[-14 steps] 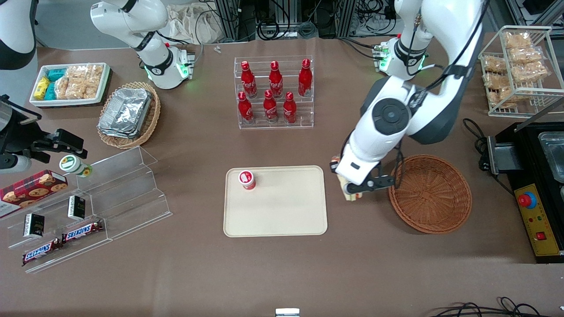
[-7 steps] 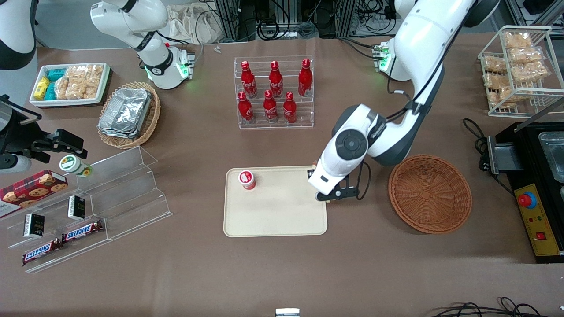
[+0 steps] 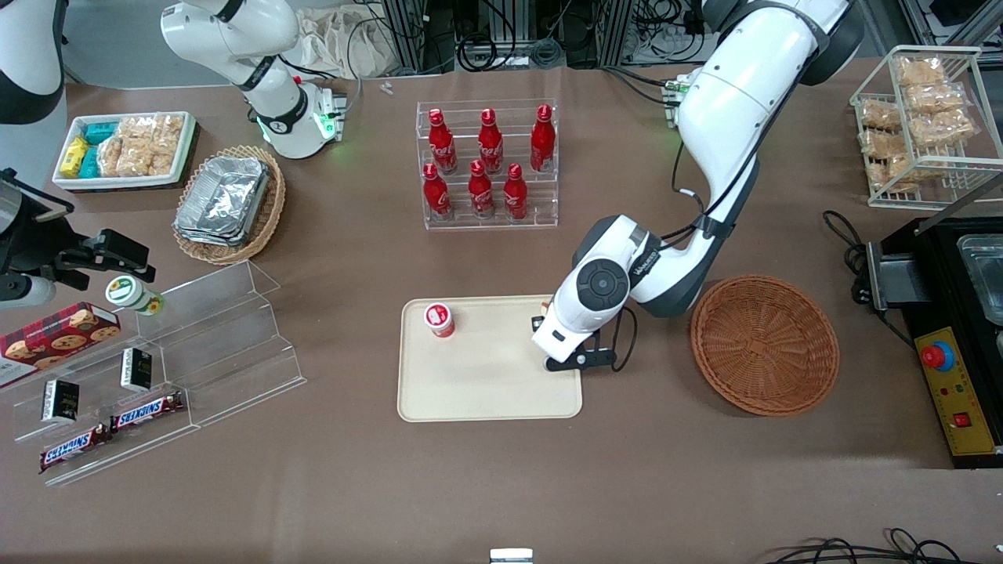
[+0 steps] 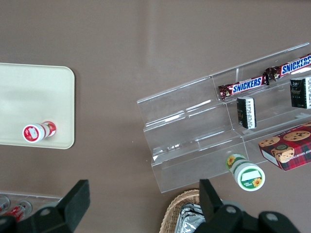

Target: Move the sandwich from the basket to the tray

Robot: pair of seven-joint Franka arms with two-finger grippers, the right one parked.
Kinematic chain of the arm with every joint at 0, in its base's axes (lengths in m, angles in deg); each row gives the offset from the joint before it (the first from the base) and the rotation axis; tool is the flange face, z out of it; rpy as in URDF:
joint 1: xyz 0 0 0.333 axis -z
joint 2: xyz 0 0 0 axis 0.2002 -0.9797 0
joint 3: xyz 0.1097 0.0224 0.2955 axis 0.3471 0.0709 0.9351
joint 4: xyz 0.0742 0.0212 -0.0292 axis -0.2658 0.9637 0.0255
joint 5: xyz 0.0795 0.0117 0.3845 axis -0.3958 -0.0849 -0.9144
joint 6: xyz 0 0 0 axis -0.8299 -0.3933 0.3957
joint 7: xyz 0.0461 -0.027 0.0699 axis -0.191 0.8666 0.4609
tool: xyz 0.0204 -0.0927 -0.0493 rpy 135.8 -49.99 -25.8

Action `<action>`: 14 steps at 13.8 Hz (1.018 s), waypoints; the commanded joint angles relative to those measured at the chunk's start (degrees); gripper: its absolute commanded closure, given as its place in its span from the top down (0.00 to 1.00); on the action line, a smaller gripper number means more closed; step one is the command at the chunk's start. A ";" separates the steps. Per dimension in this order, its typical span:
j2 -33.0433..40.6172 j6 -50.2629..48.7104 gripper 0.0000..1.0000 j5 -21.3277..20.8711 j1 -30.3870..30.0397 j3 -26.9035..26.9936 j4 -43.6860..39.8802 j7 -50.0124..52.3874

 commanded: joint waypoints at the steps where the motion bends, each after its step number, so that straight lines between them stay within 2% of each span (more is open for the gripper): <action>1: -2.53 1.38 0.00 -1.49 0.99 0.47 -2.63 0.58; 2: -2.62 1.90 0.00 -1.58 1.60 0.55 -2.64 0.58; 3: -2.70 2.26 0.04 -1.58 1.69 0.64 -2.64 0.49; 4: -2.79 2.61 0.12 -1.58 1.69 0.64 -2.72 0.49; 5: -2.97 3.05 0.28 -1.67 1.69 0.64 -2.72 0.40; 6: -2.88 3.14 0.36 -1.58 1.61 0.64 -2.64 0.40; 10: -1.83 2.27 0.85 -1.67 1.08 0.64 -2.38 -0.22; 12: -0.08 -1.84 0.99 -1.67 0.81 0.64 -1.93 -0.04; 14: 2.38 -9.13 0.99 -1.67 0.03 0.64 -1.93 -0.13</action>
